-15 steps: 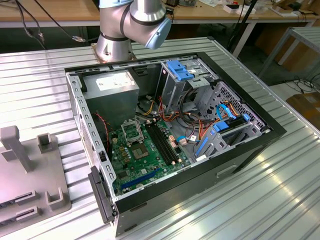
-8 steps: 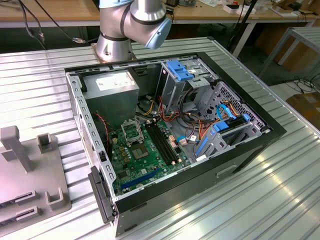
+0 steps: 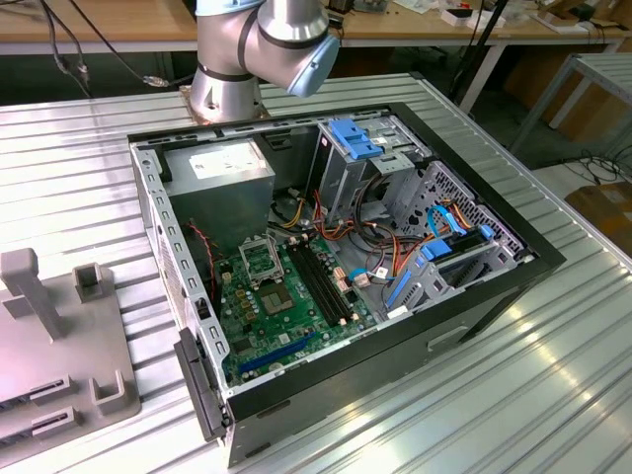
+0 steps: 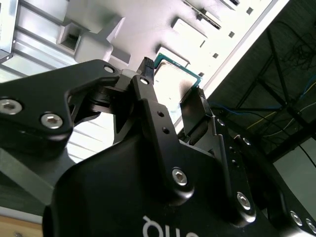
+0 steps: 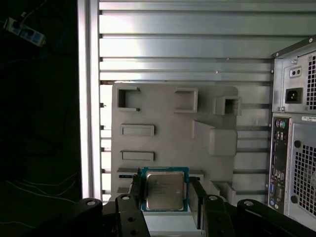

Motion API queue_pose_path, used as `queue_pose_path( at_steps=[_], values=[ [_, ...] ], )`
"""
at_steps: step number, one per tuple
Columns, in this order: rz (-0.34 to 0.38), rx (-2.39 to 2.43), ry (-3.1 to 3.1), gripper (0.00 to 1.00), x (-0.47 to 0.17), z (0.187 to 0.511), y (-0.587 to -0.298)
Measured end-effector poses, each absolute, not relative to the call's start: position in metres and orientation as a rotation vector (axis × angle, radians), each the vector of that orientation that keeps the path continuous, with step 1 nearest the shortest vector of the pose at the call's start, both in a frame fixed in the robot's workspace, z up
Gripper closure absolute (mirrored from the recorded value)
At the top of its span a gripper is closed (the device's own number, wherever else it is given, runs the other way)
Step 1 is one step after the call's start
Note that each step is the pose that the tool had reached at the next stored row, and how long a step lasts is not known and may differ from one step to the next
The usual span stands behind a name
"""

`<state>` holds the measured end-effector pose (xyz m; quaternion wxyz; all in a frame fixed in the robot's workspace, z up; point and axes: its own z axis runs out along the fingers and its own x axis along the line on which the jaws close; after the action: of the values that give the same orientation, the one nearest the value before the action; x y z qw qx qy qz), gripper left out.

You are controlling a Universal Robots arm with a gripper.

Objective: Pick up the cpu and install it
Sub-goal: 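Pick up the cpu and move it towards the insertion slot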

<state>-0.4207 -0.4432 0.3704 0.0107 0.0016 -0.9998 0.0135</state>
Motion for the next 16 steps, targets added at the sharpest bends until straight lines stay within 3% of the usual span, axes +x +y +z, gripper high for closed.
queue_pose_path(
  at_steps=[16],
  values=[
    [0.042, 0.005, -3.123, 0.53, -0.41, 0.37, -0.443]
  ],
)
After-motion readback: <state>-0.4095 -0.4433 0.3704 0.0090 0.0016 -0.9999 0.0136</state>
